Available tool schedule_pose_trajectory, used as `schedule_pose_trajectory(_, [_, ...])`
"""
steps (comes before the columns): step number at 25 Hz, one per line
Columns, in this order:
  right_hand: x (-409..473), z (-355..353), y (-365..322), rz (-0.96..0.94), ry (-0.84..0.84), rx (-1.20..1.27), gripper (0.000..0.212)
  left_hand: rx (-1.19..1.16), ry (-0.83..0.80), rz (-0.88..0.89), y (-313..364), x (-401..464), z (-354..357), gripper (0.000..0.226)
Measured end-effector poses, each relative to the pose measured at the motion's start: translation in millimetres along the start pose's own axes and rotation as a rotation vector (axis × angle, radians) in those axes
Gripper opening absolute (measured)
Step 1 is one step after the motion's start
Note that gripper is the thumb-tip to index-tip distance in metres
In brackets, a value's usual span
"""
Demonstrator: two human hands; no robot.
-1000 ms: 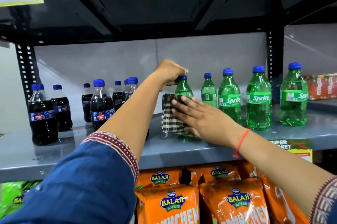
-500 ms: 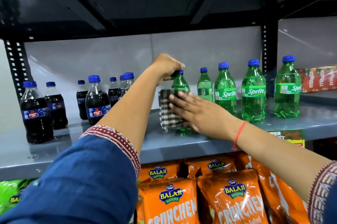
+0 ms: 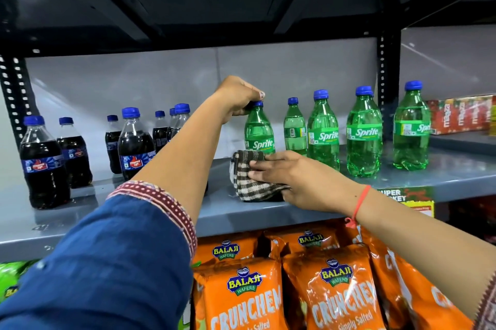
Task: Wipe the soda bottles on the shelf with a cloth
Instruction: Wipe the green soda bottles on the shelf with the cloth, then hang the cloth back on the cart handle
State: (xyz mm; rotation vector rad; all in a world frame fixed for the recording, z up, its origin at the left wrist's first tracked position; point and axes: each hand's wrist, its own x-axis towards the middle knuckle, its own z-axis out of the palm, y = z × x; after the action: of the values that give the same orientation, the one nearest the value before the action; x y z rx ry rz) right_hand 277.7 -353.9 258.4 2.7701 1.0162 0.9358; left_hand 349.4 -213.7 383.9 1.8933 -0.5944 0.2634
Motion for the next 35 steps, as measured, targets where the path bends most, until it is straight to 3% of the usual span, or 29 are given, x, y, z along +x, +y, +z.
schedule_pose_trajectory(2, [-2.4, -18.0, -8.1, 0.097, -0.058, 0.133, 0.067, 0.114, 0.021, 0.031, 4.5, -5.1, 0.4, 0.009])
schedule_pose_trajectory(4, [-8.7, -40.5, -15.1, 0.22, -0.055, 0.304, 0.062, 0.404, 0.119, 0.201, 14.9, -18.0, 3.1, 0.018])
schedule_pose_trajectory(7, [-17.8, -67.2, -21.8, 0.299, -0.041, 0.625, 0.048, 0.581, 0.222, 0.412, 40.7, -70.2, -0.7, 0.045])
schedule_pose_trajectory(11, [-16.9, -70.7, -29.5, 0.24, -0.136, 0.843, 0.036, 0.812, -0.271, 0.219, 43.7, -170.0, -14.1, 0.063])
schedule_pose_trajectory(13, [-12.4, -59.9, -37.1, 0.241, -0.245, 0.997, 0.029, 0.957, -0.271, 0.226, 20.5, -200.0, -11.9, 0.068])
schedule_pose_trajectory(18, [-6.9, -31.0, -74.4, 0.162, -0.548, 1.302, 0.033, 0.852, -0.064, 0.097, -12.9, -243.2, -24.8, 0.021])
schedule_pose_trajectory(20, [-9.5, -27.1, -86.5, 0.095, -0.695, 1.482, 0.053, 0.811, -0.013, 0.018, -19.4, -262.5, -40.9, 0.015])
schedule_pose_trajectory(23, [-12.5, -27.3, -91.5, -0.065, -0.884, 1.477, 0.076, 0.707, 0.049, -0.094, -27.6, -289.1, -58.2, 0.01])
schedule_pose_trajectory(25, [-10.8, -28.5, -100.9, -0.085, -0.887, 1.421, 0.065, 0.663, 0.064, -0.155, -31.5, -310.0, -70.8, 0.006])
schedule_pose_trajectory(28, [-5.2, -29.3, -124.0, -0.037, -0.758, 1.359, 0.04, 0.581, 0.04, -0.212, -33.6, -343.3, -85.4, 0.008])
schedule_pose_trajectory(32, [-7.6, -35.3, -149.4, -0.058, -0.862, 1.432, 0.05, 0.429, -0.001, -0.268, -28.3, -383.4, -95.3, 0.017])
schedule_pose_trajectory(35, [-8.2, -40.2, -164.8, -0.016, -0.908, 1.506, 0.042, 0.321, -0.075, -0.279, -25.9, -410.5, -99.6, 0.021])
